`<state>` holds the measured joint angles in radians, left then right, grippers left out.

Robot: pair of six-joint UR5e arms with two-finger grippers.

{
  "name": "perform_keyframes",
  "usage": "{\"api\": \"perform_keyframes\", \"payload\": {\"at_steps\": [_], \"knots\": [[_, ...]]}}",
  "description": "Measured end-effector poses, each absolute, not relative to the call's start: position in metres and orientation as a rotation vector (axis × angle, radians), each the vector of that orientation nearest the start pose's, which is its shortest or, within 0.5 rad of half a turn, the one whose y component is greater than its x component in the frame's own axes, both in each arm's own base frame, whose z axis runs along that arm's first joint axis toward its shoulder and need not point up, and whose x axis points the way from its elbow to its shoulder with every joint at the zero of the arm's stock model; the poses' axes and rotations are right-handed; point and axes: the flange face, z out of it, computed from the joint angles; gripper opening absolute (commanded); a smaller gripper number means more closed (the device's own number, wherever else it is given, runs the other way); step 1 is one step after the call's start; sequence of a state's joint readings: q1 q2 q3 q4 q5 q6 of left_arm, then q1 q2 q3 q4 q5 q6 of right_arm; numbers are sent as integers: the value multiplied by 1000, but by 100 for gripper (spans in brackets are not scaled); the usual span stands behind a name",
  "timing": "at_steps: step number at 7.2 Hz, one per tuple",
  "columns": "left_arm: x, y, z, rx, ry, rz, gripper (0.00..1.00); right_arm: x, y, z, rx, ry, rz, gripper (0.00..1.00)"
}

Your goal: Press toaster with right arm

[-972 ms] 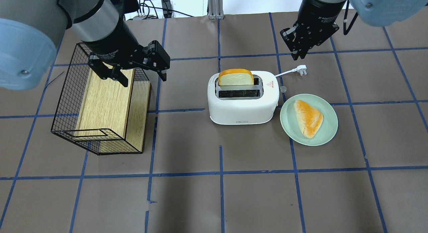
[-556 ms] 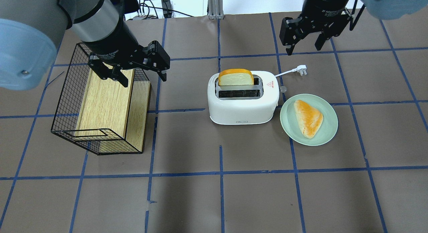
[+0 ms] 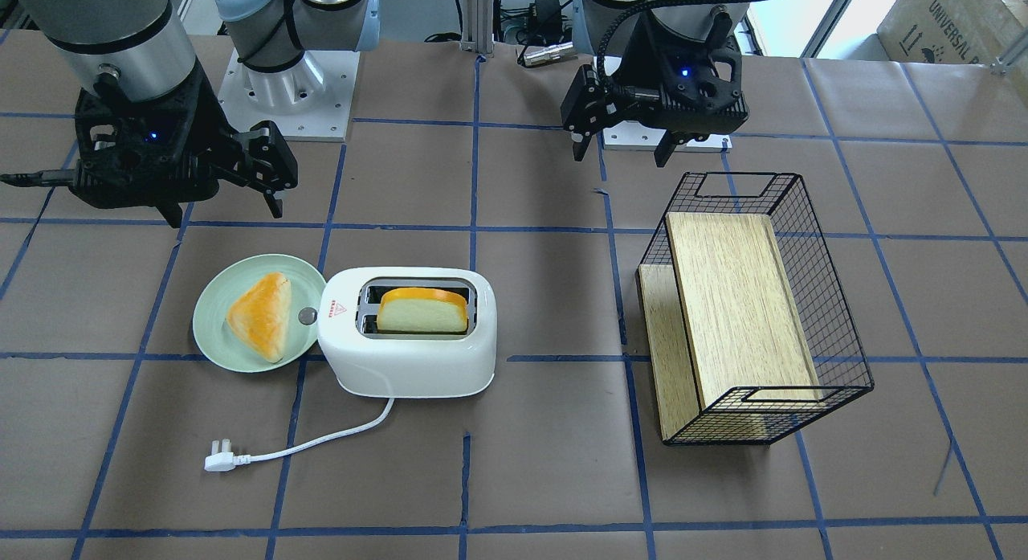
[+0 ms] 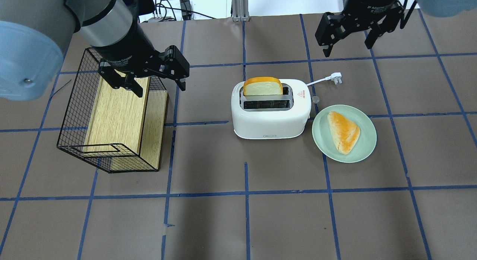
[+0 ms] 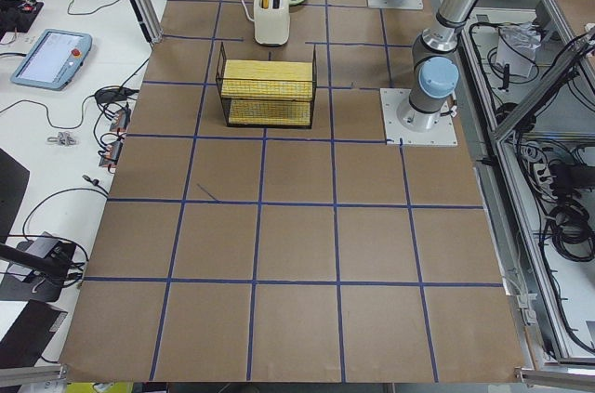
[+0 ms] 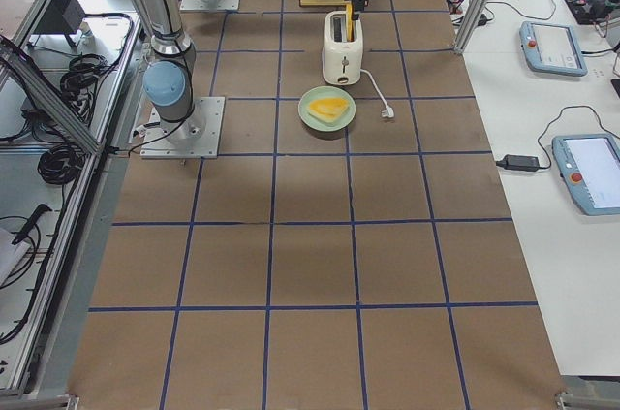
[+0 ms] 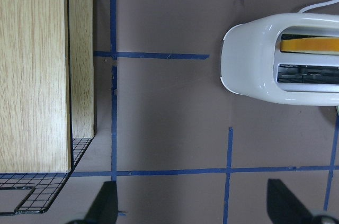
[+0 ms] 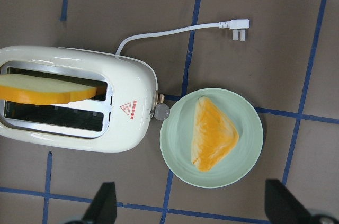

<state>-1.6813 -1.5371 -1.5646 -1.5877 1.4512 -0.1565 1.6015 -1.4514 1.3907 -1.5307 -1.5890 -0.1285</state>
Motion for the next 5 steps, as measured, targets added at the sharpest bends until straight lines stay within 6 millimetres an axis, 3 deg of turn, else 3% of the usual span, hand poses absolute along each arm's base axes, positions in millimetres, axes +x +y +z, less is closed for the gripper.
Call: {"api": "perform_keyframes", "payload": {"at_steps": [5], "knots": [[-197,-461,506,-73,3262,-11,100,149,-541,504,-260,3147,-14,100]]}}
